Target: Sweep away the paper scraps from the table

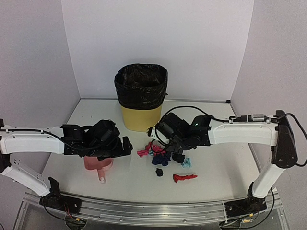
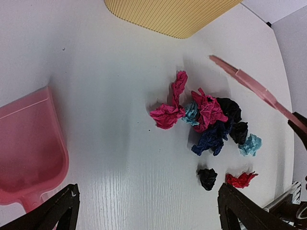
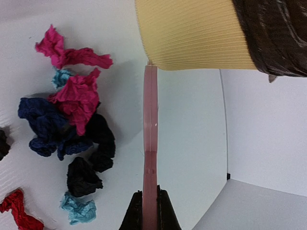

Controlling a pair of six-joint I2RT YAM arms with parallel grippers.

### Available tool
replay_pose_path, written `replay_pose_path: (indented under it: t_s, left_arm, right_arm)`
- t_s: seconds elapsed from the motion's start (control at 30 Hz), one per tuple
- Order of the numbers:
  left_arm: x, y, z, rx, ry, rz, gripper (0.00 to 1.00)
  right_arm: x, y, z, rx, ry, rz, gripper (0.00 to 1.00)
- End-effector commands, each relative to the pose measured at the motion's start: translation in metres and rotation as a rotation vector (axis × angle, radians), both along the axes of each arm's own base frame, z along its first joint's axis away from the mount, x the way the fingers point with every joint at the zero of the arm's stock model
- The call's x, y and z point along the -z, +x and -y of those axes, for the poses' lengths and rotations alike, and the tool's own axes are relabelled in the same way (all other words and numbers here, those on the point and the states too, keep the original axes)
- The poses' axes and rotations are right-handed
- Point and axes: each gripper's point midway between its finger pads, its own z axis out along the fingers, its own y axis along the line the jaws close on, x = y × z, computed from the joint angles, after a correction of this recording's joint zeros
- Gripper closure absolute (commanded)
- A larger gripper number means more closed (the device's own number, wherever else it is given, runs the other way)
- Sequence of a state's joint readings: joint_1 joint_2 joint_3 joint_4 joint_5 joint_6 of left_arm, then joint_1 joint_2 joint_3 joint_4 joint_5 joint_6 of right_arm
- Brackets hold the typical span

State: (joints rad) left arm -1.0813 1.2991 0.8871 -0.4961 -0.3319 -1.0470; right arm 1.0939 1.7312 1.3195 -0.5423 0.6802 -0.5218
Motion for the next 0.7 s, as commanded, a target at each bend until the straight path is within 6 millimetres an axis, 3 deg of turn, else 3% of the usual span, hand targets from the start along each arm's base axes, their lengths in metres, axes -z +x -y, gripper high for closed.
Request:
replay_pose_path:
  t_s: [0.0, 0.1, 0.2, 0.33, 0.4, 0.47, 0.57, 0.67]
  left_arm:
    - [-0.029, 0.004, 0.013, 0.017, -0.073, 0.041, 0.0]
    - [-0.039, 0.003, 0.015, 0.028, -0.093, 0.047, 0.0]
    - [-0.048, 0.004, 0.019, 0.056, -0.1, 0.065, 0.0]
    - [-0.055, 0.007, 0.028, 0.1, -0.093, 0.092, 0.0]
    - [-0.058, 0.008, 0.035, 0.128, -0.09, 0.104, 0.0]
    - [-0.057, 0.009, 0.041, 0.151, -0.084, 0.104, 0.0]
    - [-0.057, 0.01, 0.045, 0.171, -0.068, 0.108, 0.0]
    - [-0.056, 0.012, 0.045, 0.169, -0.061, 0.121, 0.0]
  right_arm:
    - [-0.081, 0.022, 0.026, 0.202, 0.117, 0.235, 1.0]
    - [-0.099, 0.021, 0.055, 0.334, 0.16, 0.311, 1.0]
    - [-0.111, 0.001, 0.098, 0.5, 0.248, 0.275, 1.0]
    - [-0.104, -0.047, 0.155, 0.812, 0.417, -0.039, 1.0]
    - [-0.096, -0.078, 0.181, 1.002, 0.42, -0.204, 1.0]
    - [-0.095, -0.102, 0.208, 1.161, 0.37, -0.244, 1.0]
    - [-0.092, -0.136, 0.234, 1.377, 0.312, -0.294, 1.0]
    - [-0.084, -0.161, 0.245, 1.49, 0.267, -0.353, 1.0]
